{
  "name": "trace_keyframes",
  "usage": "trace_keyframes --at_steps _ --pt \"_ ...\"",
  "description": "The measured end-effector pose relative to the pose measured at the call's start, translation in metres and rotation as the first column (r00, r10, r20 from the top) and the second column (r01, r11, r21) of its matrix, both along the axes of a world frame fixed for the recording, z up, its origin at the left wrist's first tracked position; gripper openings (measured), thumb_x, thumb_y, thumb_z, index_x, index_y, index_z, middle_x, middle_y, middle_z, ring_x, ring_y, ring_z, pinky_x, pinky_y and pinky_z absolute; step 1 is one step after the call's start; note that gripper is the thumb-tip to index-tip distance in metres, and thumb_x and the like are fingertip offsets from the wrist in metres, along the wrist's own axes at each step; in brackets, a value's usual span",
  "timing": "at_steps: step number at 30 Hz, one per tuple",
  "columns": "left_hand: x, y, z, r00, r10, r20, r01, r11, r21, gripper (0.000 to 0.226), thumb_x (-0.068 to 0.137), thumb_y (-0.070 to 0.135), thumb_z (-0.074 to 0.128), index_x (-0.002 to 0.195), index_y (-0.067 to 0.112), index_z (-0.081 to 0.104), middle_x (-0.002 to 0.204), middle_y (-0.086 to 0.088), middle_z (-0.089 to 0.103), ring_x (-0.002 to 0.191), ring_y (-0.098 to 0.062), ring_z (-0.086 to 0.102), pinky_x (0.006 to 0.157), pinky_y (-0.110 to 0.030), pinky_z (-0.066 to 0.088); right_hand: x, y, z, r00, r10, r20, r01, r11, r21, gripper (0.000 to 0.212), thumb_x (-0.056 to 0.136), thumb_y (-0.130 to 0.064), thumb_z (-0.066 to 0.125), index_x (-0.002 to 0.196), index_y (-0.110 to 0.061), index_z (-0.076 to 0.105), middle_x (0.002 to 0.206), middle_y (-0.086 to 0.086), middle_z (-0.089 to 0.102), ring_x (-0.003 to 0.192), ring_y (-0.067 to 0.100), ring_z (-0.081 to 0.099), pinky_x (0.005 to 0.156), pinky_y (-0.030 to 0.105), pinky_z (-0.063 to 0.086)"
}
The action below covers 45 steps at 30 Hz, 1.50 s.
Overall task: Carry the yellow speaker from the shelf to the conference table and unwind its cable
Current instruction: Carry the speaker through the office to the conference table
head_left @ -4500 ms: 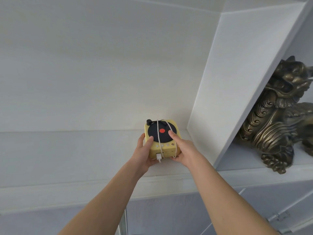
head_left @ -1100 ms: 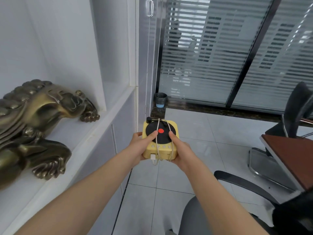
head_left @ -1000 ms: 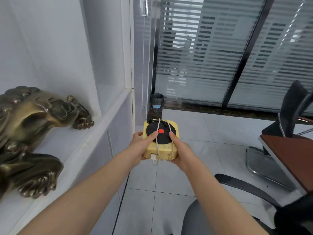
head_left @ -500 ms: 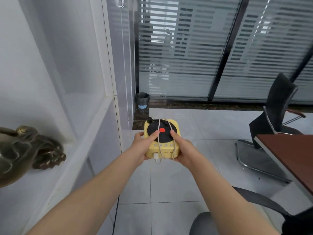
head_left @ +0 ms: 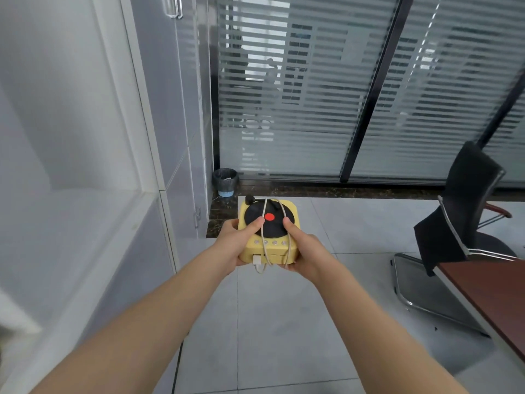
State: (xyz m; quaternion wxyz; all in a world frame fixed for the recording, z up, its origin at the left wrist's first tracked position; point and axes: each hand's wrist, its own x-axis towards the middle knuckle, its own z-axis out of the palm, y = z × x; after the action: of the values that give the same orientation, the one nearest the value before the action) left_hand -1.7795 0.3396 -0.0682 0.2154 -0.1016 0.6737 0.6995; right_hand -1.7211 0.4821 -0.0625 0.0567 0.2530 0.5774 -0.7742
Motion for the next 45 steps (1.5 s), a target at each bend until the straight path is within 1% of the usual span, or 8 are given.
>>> trace_keyframes --at_steps 5,12,19,27,30,32,37,45 --pt "-0.044 0.021 -0.001 1.0 -0.027 0.009 0.027 1.0 -0.004 0.084 0.065 0.05 0.078 0.135 0.022 0.042 0.125 -0.008 0.06 0.101 -0.031 0.065 0.078 -0.051 0.058 -0.04 0.019 0.002 0.999 -0.03 0.011 0.03 1.0 -0.002 0.045 0.083 -0.042 0.067 0.109 -0.006 0.061 0.097 0.01 0.071 0.086 0.026 0.067 0.065 0.035 0.054" --pt "-0.118 0.053 -0.006 0.995 -0.1 0.015 0.1 0.995 0.006 0.073 0.075 0.044 0.074 0.135 0.02 0.038 0.124 -0.009 0.058 0.102 -0.029 0.063 0.081 -0.047 0.058 -0.111 0.048 -0.008 0.991 -0.127 0.034 0.127 0.992 0.006 0.06 0.079 -0.043 0.071 0.123 -0.005 0.055 0.111 0.014 0.07 0.089 0.027 0.069 0.06 0.033 0.055" --pt "-0.215 0.091 -0.002 0.983 -0.184 0.005 0.184 0.983 -0.002 0.071 0.075 0.044 0.074 0.133 0.022 0.039 0.123 -0.008 0.059 0.102 -0.029 0.064 0.085 -0.051 0.056 -0.197 0.08 -0.008 0.974 -0.224 0.03 0.224 0.975 0.007 0.059 0.078 -0.043 0.072 0.12 -0.005 0.056 0.107 0.013 0.07 0.09 0.028 0.069 0.06 0.034 0.055" --pt "-0.293 0.13 -0.003 0.951 -0.31 -0.006 0.31 0.951 0.004 0.066 0.079 0.04 0.072 0.133 0.018 0.041 0.122 -0.009 0.061 0.099 -0.027 0.066 0.075 -0.044 0.058 -0.262 0.111 -0.015 0.943 -0.331 0.04 0.331 0.944 0.002 0.069 0.071 -0.047 0.076 0.122 -0.005 0.055 0.11 0.014 0.071 0.093 0.028 0.07 0.062 0.035 0.057" --pt "-0.311 0.146 -0.006 0.94 -0.34 0.003 0.34 0.94 0.036 0.065 0.08 0.039 0.072 0.133 0.018 0.041 0.121 -0.009 0.062 0.094 -0.025 0.066 0.065 -0.038 0.056 -0.279 0.125 -0.017 0.929 -0.364 0.066 0.363 0.931 0.025 0.078 0.068 -0.05 0.077 0.127 -0.006 0.049 0.113 0.014 0.068 0.094 0.03 0.07 0.058 0.033 0.057" --pt "-0.328 0.162 -0.007 0.931 -0.364 0.008 0.364 0.931 0.037 0.064 0.08 0.039 0.072 0.132 0.018 0.041 0.121 -0.009 0.062 0.092 -0.024 0.066 0.061 -0.036 0.055 -0.295 0.139 -0.017 0.921 -0.383 0.073 0.382 0.924 0.023 0.075 0.071 -0.048 0.076 0.127 -0.006 0.049 0.113 0.014 0.068 0.093 0.03 0.07 0.057 0.033 0.057" --pt "-0.373 0.201 -0.01 0.917 -0.398 0.004 0.398 0.916 0.045 0.068 0.076 0.041 0.074 0.132 0.019 0.043 0.121 -0.009 0.063 0.099 -0.028 0.067 0.071 -0.041 0.058 -0.332 0.175 -0.015 0.909 -0.407 0.093 0.406 0.913 0.027 0.072 0.073 -0.048 0.074 0.127 -0.008 0.048 0.115 0.013 0.067 0.093 0.028 0.069 0.056 0.032 0.057" --pt "-0.459 0.3 -0.002 0.899 -0.437 -0.015 0.437 0.897 0.059 0.067 0.074 0.043 0.076 0.129 0.018 0.048 0.117 -0.009 0.066 0.096 -0.028 0.069 0.068 -0.042 0.059 -0.412 0.27 -0.006 0.891 -0.45 0.064 0.448 0.893 0.034 0.072 0.075 -0.048 0.073 0.128 -0.007 0.046 0.117 0.014 0.065 0.095 0.029 0.068 0.062 0.037 0.058"
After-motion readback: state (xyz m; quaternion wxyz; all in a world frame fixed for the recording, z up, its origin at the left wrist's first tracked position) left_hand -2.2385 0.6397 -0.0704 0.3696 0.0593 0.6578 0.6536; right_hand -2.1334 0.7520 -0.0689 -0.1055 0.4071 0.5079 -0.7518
